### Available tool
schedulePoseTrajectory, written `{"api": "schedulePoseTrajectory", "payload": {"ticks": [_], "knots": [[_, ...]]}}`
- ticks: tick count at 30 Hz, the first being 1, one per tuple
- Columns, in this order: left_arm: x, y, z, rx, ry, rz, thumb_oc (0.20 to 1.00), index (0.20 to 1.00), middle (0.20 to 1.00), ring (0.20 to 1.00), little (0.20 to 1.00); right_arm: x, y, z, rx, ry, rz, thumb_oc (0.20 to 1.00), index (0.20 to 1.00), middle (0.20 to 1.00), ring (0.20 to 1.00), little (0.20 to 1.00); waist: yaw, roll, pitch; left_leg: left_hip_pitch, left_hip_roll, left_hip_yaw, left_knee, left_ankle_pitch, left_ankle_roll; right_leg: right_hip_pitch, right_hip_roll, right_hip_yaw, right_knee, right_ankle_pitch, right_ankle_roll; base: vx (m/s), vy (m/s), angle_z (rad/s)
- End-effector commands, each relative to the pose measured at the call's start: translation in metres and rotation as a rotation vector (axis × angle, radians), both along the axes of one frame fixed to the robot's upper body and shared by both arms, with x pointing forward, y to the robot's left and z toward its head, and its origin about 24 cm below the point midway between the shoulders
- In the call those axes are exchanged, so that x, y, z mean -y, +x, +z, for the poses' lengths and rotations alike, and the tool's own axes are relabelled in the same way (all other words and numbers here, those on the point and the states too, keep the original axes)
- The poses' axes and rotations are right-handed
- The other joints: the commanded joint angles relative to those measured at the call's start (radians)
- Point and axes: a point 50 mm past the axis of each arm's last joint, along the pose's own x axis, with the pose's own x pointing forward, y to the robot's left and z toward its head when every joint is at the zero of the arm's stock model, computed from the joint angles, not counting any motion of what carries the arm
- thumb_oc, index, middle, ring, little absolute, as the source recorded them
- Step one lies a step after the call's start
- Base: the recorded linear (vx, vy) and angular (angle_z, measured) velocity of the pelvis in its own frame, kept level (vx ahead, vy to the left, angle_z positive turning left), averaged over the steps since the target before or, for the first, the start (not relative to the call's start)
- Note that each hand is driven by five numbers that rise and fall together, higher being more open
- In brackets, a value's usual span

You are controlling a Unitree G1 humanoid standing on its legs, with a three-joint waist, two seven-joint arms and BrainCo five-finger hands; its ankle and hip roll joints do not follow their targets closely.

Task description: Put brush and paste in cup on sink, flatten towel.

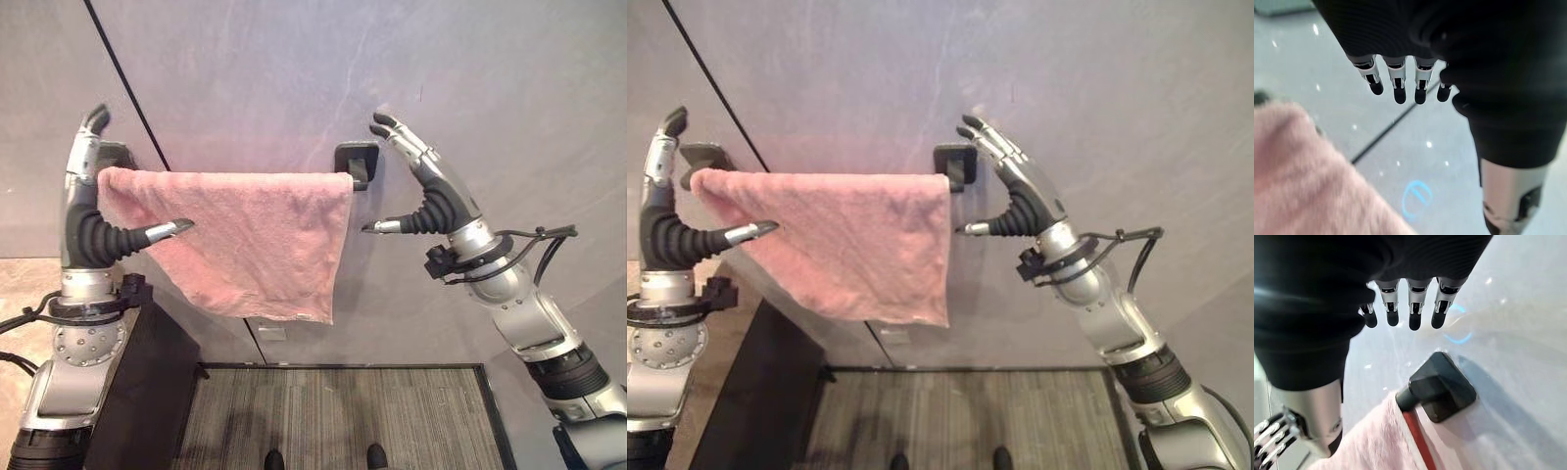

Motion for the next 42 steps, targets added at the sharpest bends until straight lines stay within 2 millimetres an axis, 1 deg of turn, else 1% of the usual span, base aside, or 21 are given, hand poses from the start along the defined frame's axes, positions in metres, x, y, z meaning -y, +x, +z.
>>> {"api": "schedulePoseTrajectory", "payload": {"ticks": [1, 2, 4, 9, 12, 16, 18, 24, 26, 27, 28, 30, 31, 32, 33, 34, 35, 39, 40, 41, 42], "knots": [[-0.010, -0.006, 0.007, 0.045, -0.032, 0.004, 1.000, 1.000, 1.000, 1.000, 1.000, 0.003, -0.010, 0.010, 0.051, 0.124, 0.038, 1.000, 1.000, 1.000, 1.000, 1.000, 0.002, -0.036, -0.077, 0.029, 0.043, 0.046, 0.008, -0.036, -0.016, -0.012, -0.092, 0.005, -0.001, -0.002, 0.050, -0.05, -0.010, 0.08], [-0.016, -0.008, -0.002, 0.026, -0.089, 0.022, 1.000, 1.000, 1.000, 1.000, 1.000, 0.008, -0.012, 0.005, 0.028, 0.166, 0.035, 1.000, 1.000, 1.000, 1.000, 1.000, 0.002, -0.037, -0.072, 0.023, 0.043, 0.046, 0.008, -0.023, -0.014, -0.018, -0.091, 0.007, -0.001, 0.008, 0.047, -0.01, -0.002, 0.05], [-0.023, -0.012, -0.013, -0.007, -0.149, 0.048, 1.000, 1.000, 1.000, 1.000, 1.000, 0.014, -0.015, -0.003, -0.015, 0.192, 0.026, 1.000, 1.000, 1.000, 1.000, 1.000, 0.001, -0.037, -0.073, 0.026, 0.044, 0.045, 0.008, -0.032, -0.015, -0.014, -0.091, 0.003, -0.001, -0.002, 0.047, 0.00, 0.000, 0.00], [-0.041, -0.030, -0.036, -0.083, -0.223, 0.135, 1.000, 1.000, 1.000, 1.000, 1.000, 0.036, -0.023, -0.027, -0.120, 0.278, -0.035, 1.000, 1.000, 1.000, 1.000, 1.000, 0.003, -0.038, -0.059, 0.015, 0.044, 0.044, 0.008, -0.018, -0.012, -0.022, -0.090, -0.003, -0.001, 0.010, 0.045, -0.01, 0.001, 0.00], [-0.050, -0.038, -0.048, -0.116, -0.276, 0.183, 1.000, 1.000, 1.000, 1.000, 1.000, 0.048, -0.028, -0.044, -0.199, 0.342, -0.071, 1.000, 1.000, 1.000, 1.000, 1.000, 0.003, -0.040, -0.052, 0.017, 0.042, 0.041, 0.008, -0.028, -0.011, -0.020, -0.093, -0.006, -0.001, 0.003, 0.049, 0.00, 0.000, 0.00], [-0.057, -0.043, -0.061, -0.144, -0.344, 0.213, 1.000, 1.000, 1.000, 1.000, 1.000, 0.064, -0.035, -0.060, -0.244, 0.374, -0.153, 1.000, 1.000, 1.000, 1.000, 1.000, -0.002, -0.043, -0.041, 0.003, 0.041, 0.040, 0.008, -0.021, -0.013, -0.027, -0.094, -0.012, -0.001, 0.008, 0.050, -0.01, 0.001, 0.00], [-0.058, -0.045, -0.071, -0.174, -0.381, 0.217, 1.000, 1.000, 1.000, 1.000, 1.000, 0.075, -0.040, -0.075, -0.294, 0.411, -0.207, 1.000, 1.000, 1.000, 1.000, 1.000, -0.007, -0.044, -0.037, -0.006, 0.041, 0.037, 0.008, -0.017, -0.014, -0.032, -0.095, -0.016, -0.001, 0.010, 0.051, -0.03, 0.000, 0.02], [-0.061, -0.045, -0.098, -0.301, -0.440, 0.216, 1.000, 1.000, 1.000, 1.000, 1.000, 0.088, -0.046, -0.105, -0.403, 0.473, -0.292, 1.000, 1.000, 1.000, 1.000, 1.000, -0.020, -0.042, -0.031, -0.020, 0.042, 0.033, 0.008, -0.012, -0.013, -0.043, -0.095, -0.020, -0.001, 0.016, 0.049, 0.00, 0.001, 0.01], [-0.062, -0.045, -0.121, -0.444, -0.454, 0.201, 1.000, 1.000, 1.000, 1.000, 1.000, 0.092, -0.047, -0.127, -0.489, 0.510, -0.334, 1.000, 1.000, 1.000, 1.000, 1.000, -0.026, -0.036, -0.026, -0.025, 0.042, 0.035, 0.008, -0.009, -0.013, -0.048, -0.096, -0.018, -0.001, 0.020, 0.048, -0.01, 0.005, 0.02], [-0.061, -0.044, -0.142, -0.546, -0.481, 0.199, 1.000, 1.000, 1.000, 1.000, 1.000, 0.094, -0.048, -0.155, -0.597, 0.541, -0.383, 1.000, 1.000, 1.000, 1.000, 1.000, -0.033, -0.031, -0.026, -0.028, 0.042, 0.039, 0.008, -0.007, -0.014, -0.054, -0.095, -0.015, -0.001, 0.023, 0.047, 0.00, 0.000, 0.00], [-0.059, -0.044, -0.154, -0.599, -0.512, 0.197, 1.000, 1.000, 1.000, 1.000, 1.000, 0.096, -0.049, -0.173, -0.663, 0.555, -0.423, 1.000, 1.000, 1.000, 1.000, 1.000, -0.037, -0.028, -0.024, -0.029, 0.043, 0.039, 0.008, -0.004, -0.016, -0.057, -0.095, -0.014, -0.001, 0.025, 0.046, 0.00, 0.000, 0.00], [-0.057, -0.043, -0.170, -0.666, -0.522, 0.208, 1.000, 1.000, 1.000, 1.000, 1.000, 0.098, -0.052, -0.191, -0.733, 0.512, -0.474, 1.000, 1.000, 1.000, 1.000, 1.000, -0.041, -0.027, -0.022, -0.030, 0.045, 0.040, 0.008, -0.003, -0.017, -0.060, -0.094, -0.013, -0.001, 0.026, 0.046, 0.00, 0.000, 0.00], [-0.058, -0.044, -0.179, -0.730, -0.466, 0.243, 1.000, 1.000, 1.000, 1.000, 1.000, 0.102, -0.055, -0.204, -0.784, 0.488, -0.522, 1.000, 1.000, 1.000, 1.000, 1.000, -0.044, -0.026, -0.022, -0.031, 0.045, 0.041, 0.008, -0.003, -0.018, -0.063, -0.094, -0.013, -0.001, 0.028, 0.045, 0.00, 0.000, 0.00], [-0.057, -0.044, -0.179, -0.729, -0.464, 0.244, 1.000, 1.000, 1.000, 1.000, 1.000, 0.102, -0.054, -0.204, -0.783, 0.488, -0.522, 1.000, 1.000, 1.000, 1.000, 1.000, -0.044, -0.026, -0.021, -0.032, 0.045, 0.041, 0.008, -0.003, -0.018, -0.063, -0.094, -0.012, -0.001, 0.027, 0.045, 0.00, 0.000, 0.00], [-0.057, -0.044, -0.189, -0.815, -0.380, 0.277, 1.000, 1.000, 1.000, 1.000, 1.000, 0.105, -0.058, -0.219, -0.849, 0.479, -0.563, 1.000, 1.000, 1.000, 1.000, 1.000, -0.046, -0.026, -0.021, -0.033, 0.046, 0.042, 0.008, -0.001, -0.018, -0.065, -0.093, -0.011, -0.001, 0.029, 0.046, 0.00, 0.000, 0.00], [-0.055, -0.043, -0.192, -0.831, -0.375, 0.260, 1.000, 1.000, 1.000, 1.000, 1.000, 0.107, -0.059, -0.226, -0.880, 0.454, -0.585, 1.000, 1.000, 1.000, 1.000, 1.000, -0.048, -0.025, -0.018, -0.033, 0.048, 0.044, 0.008, 0.000, -0.019, -0.067, -0.093, -0.011, -0.001, 0.030, 0.047, 0.00, 0.000, 0.00], [-0.055, -0.043, -0.192, -0.830, -0.375, 0.260, 1.000, 1.000, 1.000, 1.000, 1.000, 0.107, -0.059, -0.226, -0.880, 0.454, -0.585, 1.000, 1.000, 1.000, 1.000, 1.000, -0.048, -0.025, -0.018, -0.033, 0.048, 0.044, 0.008, 0.000, -0.019, -0.067, -0.093, -0.011, -0.001, 0.030, 0.047, 0.00, 0.000, 0.00], [-0.057, -0.047, -0.219, -0.946, -0.414, 0.296, 1.000, 1.000, 1.000, 1.000, 1.000, 0.114, -0.067, -0.257, -1.014, 0.420, -0.669, 1.000, 1.000, 1.000, 1.000, 1.000, -0.050, -0.025, -0.018, -0.035, 0.049, 0.044, 0.008, 0.003, -0.021, -0.070, -0.091, -0.008, -0.001, 0.033, 0.047, -0.01, -0.003, -0.04], [-0.054, -0.049, -0.228, -0.989, -0.428, 0.296, 1.000, 1.000, 1.000, 1.000, 1.000, 0.116, -0.074, -0.271, -1.079, 0.417, -0.707, 1.000, 1.000, 1.000, 1.000, 1.000, -0.051, -0.025, -0.018, -0.036, 0.051, 0.046, 0.008, 0.004, -0.022, -0.071, -0.090, -0.010, -0.001, 0.034, 0.047, 0.00, 0.000, 0.00], [-0.054, -0.049, -0.228, -0.988, -0.428, 0.296, 1.000, 1.000, 1.000, 1.000, 1.000, 0.116, -0.074, -0.271, -1.078, 0.417, -0.706, 1.000, 1.000, 1.000, 1.000, 1.000, -0.051, -0.025, -0.017, -0.036, 0.051, 0.046, 0.008, 0.004, -0.022, -0.071, -0.090, -0.010, -0.001, 0.034, 0.047, 0.00, 0.000, 0.00], [-0.054, -0.053, -0.239, -1.034, -0.459, 0.318, 1.000, 1.000, 1.000, 1.000, 1.000, 0.116, -0.079, -0.280, -1.123, 0.424, -0.726, 1.000, 1.000, 1.000, 1.000, 1.000, -0.052, -0.026, -0.019, -0.037, 0.051, 0.047, 0.008, 0.004, -0.023, -0.073, -0.089, -0.009, -0.001, 0.035, 0.047, 0.00, 0.000, 0.00]]}}
